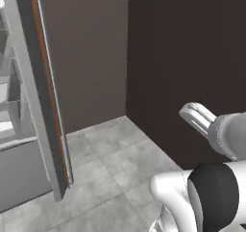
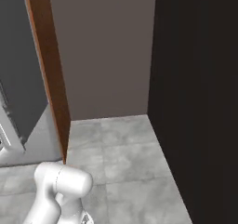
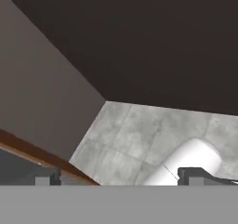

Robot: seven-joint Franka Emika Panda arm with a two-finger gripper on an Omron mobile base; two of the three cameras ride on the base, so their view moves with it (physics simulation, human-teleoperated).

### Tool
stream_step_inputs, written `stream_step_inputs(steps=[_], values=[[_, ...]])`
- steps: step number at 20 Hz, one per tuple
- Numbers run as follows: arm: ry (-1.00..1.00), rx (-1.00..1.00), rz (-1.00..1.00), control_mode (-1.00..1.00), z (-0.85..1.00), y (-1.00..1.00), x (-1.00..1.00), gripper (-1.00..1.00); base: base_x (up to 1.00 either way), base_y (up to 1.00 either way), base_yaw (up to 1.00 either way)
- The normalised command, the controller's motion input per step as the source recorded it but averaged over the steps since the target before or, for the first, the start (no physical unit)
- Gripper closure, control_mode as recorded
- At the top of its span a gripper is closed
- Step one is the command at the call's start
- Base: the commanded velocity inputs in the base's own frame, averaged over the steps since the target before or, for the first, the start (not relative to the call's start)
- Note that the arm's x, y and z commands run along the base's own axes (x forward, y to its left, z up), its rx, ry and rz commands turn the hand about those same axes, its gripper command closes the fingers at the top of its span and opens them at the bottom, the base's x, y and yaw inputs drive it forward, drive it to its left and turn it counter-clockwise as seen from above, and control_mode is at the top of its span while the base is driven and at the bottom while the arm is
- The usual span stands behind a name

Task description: Place the fish on the counter behind the older fish on the same shelf of the fridge to maintain FIFO order. Close the fridge door when finished.

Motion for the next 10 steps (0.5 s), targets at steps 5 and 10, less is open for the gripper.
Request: stream_step_inputs(steps=[5, 10], values=[[0.0, 0.0, 0.0, 1.0, 0.0, 0.0, 0.0, -1.0, 0.8, -0.32, 0.76], [0.0, 0.0, 0.0, 1.0, 0.0, 0.0, 0.0, -1.0, 0.64, -0.8, 0.57]])
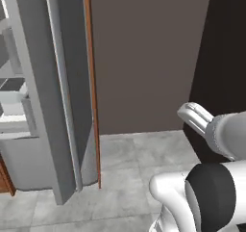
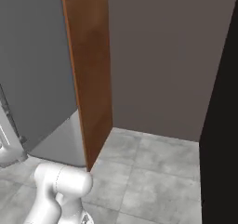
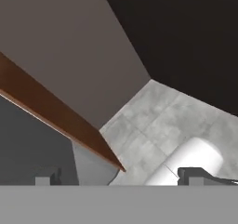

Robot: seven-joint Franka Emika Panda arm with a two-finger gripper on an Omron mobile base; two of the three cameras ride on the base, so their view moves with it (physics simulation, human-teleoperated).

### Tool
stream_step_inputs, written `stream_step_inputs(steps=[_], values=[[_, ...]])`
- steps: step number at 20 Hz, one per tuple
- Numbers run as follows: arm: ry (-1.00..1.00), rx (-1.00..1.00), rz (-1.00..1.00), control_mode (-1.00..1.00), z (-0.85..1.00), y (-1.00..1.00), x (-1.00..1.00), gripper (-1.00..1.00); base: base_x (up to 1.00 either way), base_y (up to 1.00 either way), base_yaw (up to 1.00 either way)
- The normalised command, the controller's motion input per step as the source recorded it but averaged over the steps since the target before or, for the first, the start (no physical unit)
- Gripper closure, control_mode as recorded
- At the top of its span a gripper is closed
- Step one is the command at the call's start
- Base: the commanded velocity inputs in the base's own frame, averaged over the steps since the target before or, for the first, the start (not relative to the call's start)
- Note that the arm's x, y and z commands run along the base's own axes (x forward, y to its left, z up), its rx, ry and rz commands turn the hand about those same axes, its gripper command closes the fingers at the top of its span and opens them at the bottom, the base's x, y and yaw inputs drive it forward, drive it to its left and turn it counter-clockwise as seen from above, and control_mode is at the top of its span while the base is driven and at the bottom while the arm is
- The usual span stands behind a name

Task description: Place the fish on the counter behind the older fish on the same shelf of the fridge to maintain FIFO order. Close the fridge door when finished.

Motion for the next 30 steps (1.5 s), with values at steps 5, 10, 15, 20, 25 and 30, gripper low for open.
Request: stream_step_inputs(steps=[5, 10, 15, 20, 25, 30], values=[[0.0, 0.0, 0.0, 1.0, 0.0, 0.0, 0.0, -1.0, 0.45, -0.96, 0.47], [0.0, 0.0, 0.0, 1.0, 0.0, 0.0, 0.0, -1.0, 0.64, -0.51, 0.45], [0.0, 0.0, 0.0, 1.0, 0.0, 0.0, 0.0, -1.0, 0.73, -0.12, 0.56], [0.0, 0.0, 0.0, 1.0, 0.0, 0.0, 0.0, -1.0, 0.69, -0.08, 0.57], [0.0, 0.0, 0.0, 1.0, 0.0, 0.0, 0.0, -1.0, 0.64, -0.1, 0.48], [0.0, 0.0, 0.0, 1.0, 0.0, 0.0, 0.0, -1.0, 0.79, 0.0, 0.39]])
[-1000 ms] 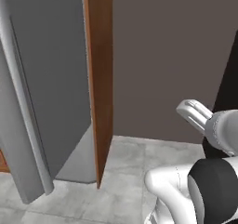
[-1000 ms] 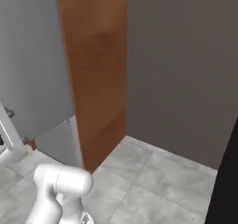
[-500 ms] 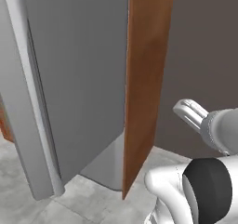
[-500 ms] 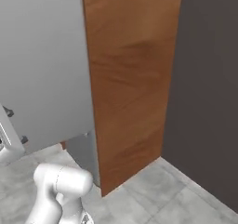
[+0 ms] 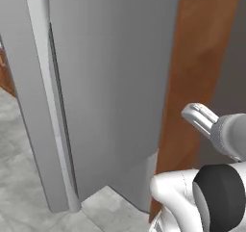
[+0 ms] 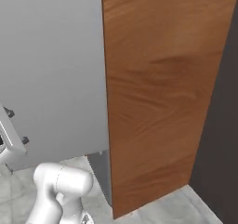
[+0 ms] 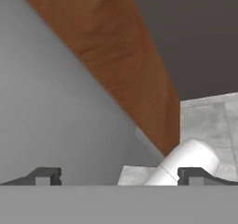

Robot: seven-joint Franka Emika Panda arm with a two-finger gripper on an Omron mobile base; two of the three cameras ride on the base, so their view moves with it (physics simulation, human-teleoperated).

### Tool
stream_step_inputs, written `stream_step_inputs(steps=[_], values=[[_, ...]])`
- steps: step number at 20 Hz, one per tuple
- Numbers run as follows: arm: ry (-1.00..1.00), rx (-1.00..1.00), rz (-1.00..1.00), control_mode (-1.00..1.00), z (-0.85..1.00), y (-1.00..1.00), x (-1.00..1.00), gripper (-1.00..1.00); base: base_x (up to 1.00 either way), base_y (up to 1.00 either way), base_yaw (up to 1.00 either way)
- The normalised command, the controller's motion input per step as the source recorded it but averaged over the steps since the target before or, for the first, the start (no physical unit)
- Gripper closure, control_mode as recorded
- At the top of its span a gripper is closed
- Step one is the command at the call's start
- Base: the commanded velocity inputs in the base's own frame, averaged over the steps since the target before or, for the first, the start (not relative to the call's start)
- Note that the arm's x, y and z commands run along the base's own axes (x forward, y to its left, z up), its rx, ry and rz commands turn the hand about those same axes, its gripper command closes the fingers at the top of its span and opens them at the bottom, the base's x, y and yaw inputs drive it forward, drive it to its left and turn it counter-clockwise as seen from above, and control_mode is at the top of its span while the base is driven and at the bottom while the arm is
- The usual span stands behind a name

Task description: Place the fish on the counter behind the older fish on the same shelf of the fridge to maintain FIFO order. Close the fridge door when finished.

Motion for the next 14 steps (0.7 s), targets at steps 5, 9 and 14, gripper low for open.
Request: stream_step_inputs(steps=[5, 9, 14], values=[[0.0, 0.0, 0.0, 1.0, 0.0, 0.0, 0.0, -1.0, 0.71, -0.01, 0.33], [0.0, 0.0, 0.0, 1.0, 0.0, 0.0, 0.0, -1.0, 0.5, -0.1, 0.28], [0.0, 0.0, 0.0, 1.0, 0.0, 0.0, 0.0, -1.0, 0.47, -0.13, 0.27]])
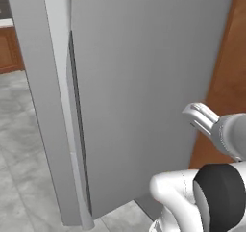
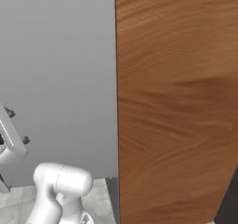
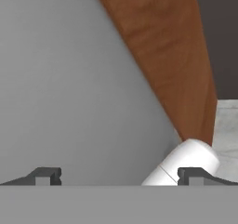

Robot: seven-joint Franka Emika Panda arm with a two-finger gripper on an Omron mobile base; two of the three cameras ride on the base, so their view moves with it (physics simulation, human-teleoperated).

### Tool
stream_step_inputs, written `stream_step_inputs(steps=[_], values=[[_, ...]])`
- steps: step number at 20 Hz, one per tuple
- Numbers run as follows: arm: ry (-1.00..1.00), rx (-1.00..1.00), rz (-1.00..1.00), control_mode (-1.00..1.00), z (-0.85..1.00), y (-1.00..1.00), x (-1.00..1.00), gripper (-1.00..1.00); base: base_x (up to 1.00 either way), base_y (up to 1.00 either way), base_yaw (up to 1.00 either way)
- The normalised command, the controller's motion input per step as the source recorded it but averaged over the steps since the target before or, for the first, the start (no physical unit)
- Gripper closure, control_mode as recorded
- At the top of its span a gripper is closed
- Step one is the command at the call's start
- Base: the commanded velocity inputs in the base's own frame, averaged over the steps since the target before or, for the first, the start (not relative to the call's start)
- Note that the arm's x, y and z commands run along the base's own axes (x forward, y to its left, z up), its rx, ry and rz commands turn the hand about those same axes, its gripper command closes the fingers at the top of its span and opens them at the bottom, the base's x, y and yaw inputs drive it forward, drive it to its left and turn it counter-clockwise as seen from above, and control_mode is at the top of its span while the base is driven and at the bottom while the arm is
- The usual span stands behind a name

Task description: Place the fish on the counter behind the older fish on the same shelf of the fridge to maintain FIFO order. Close the fridge door when finished.

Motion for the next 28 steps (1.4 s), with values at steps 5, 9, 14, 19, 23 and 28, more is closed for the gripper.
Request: stream_step_inputs(steps=[5, 9, 14, 19, 23, 28], values=[[0.0, 0.0, 0.0, 1.0, 0.0, 0.0, 0.0, -1.0, 0.5, -0.14, 0.24], [0.0, 0.0, 0.0, 1.0, 0.0, 0.0, 0.0, -1.0, 0.47, -0.12, 0.22], [0.0, 0.0, 0.0, 1.0, 0.0, 0.0, 0.0, -1.0, 0.46, -0.02, 0.17], [0.0, 0.0, 0.0, 1.0, 0.0, 0.0, 0.0, -1.0, 0.55, 0.0, 0.16], [0.0, 0.0, 0.05, -1.0, -0.09, 0.0, 0.06, -1.0, 0.22, 0.0, 0.07], [0.0, -0.01, 0.0, -1.0, -0.09, 0.1, 0.56, -1.0, 0.0, 0.0, 0.0]])
